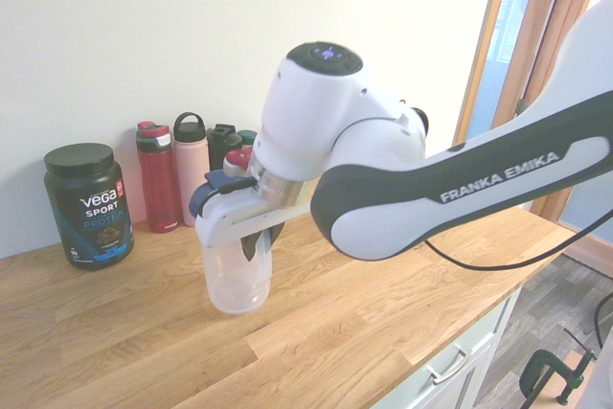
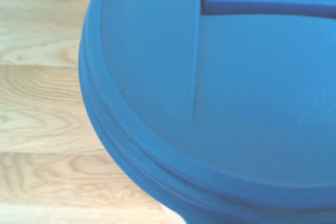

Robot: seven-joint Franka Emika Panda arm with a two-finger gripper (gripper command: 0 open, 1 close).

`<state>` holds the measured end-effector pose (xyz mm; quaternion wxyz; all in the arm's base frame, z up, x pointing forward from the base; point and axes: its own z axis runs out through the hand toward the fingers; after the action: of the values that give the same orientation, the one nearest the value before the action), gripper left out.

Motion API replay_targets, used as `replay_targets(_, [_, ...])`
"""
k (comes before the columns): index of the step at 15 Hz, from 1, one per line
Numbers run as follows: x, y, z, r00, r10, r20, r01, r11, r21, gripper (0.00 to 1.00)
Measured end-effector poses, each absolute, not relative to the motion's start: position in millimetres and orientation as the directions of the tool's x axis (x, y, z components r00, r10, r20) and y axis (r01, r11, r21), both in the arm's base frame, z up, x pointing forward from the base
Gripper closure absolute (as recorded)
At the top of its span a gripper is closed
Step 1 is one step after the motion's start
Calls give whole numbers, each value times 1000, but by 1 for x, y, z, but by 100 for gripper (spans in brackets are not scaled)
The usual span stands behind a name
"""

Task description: Pour me some water

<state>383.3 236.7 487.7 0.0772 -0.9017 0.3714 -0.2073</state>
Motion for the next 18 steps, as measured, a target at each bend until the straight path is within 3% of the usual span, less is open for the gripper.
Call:
replay_targets(10, [265,18,580,825,-516,230,-488,-856,-171,100])
replay_targets(18, [228,-213,558,914,-360,185,-319,-922,-218,100])
